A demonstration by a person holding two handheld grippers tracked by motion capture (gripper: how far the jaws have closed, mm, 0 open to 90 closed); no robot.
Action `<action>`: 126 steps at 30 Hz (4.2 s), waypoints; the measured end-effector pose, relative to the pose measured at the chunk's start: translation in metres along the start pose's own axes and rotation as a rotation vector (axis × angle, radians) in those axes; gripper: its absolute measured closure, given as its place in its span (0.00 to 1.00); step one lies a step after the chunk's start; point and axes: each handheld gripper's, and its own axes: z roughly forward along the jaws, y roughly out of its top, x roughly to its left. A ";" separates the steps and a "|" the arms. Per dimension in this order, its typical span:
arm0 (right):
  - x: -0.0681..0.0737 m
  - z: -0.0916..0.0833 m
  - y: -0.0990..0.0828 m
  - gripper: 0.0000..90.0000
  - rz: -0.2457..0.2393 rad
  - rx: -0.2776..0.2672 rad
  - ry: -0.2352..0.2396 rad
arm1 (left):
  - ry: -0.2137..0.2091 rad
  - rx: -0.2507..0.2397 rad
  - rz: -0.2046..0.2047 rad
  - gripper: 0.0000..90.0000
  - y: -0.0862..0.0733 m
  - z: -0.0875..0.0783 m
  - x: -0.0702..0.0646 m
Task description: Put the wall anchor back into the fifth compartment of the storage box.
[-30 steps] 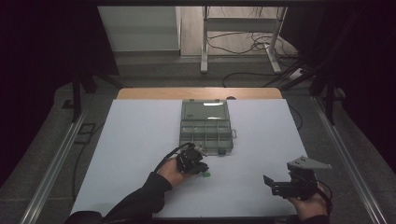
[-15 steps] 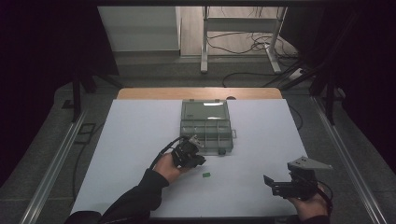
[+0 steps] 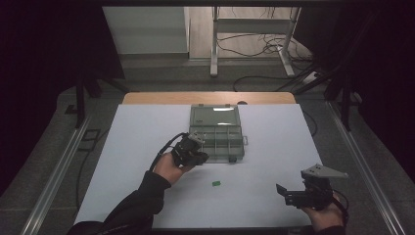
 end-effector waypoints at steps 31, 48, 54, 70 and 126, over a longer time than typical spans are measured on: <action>0.000 0.001 0.000 0.00 -0.003 0.004 0.001 | 0.092 0.006 -0.075 0.93 0.002 0.000 0.047; 0.000 0.001 0.000 0.01 -0.007 0.005 0.004 | 0.099 -0.009 -0.077 0.75 -0.001 0.003 0.047; 0.001 0.000 0.000 0.01 -0.009 0.002 0.003 | 0.077 -0.023 -0.077 0.60 -0.003 -0.004 0.043; 0.001 0.001 0.000 0.01 -0.013 0.003 -0.001 | 0.055 -0.042 -0.045 0.16 -0.003 -0.018 0.020; 0.001 0.002 0.001 0.01 -0.018 0.011 0.011 | -0.118 0.104 0.063 0.70 -0.013 0.039 -0.037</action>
